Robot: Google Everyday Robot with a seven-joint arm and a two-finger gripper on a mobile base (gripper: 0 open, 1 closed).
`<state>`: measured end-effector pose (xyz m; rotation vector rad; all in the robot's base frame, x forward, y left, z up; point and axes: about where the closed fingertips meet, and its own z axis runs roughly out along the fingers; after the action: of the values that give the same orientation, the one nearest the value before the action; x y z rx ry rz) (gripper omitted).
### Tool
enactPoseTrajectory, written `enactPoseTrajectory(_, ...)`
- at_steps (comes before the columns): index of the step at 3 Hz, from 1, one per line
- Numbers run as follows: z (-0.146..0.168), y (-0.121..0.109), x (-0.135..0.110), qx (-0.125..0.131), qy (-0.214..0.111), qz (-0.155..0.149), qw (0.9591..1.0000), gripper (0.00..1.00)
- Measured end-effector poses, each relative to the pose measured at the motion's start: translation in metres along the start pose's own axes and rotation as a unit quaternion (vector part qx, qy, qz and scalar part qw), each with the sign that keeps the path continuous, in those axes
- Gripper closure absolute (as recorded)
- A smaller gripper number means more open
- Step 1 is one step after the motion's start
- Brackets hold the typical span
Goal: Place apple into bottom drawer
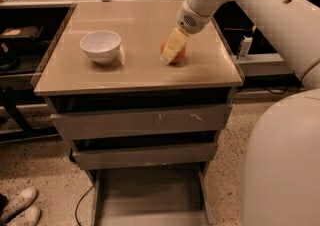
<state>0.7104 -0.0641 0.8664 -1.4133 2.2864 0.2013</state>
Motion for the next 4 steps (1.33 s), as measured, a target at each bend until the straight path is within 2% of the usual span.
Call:
enactPoseTrajectory(1, 0.010, -0.005, 0.004, 0.008, 0.002, 0.002, 1.0000, 0.00)
enactPoseTrajectory(3, 0.033, -0.012, 0.020, -0.001, 0.014, 0.015, 0.9998, 0.00)
enactPoseTrajectory(4, 0.033, -0.012, 0.020, -0.001, 0.014, 0.015, 0.9998, 0.19)
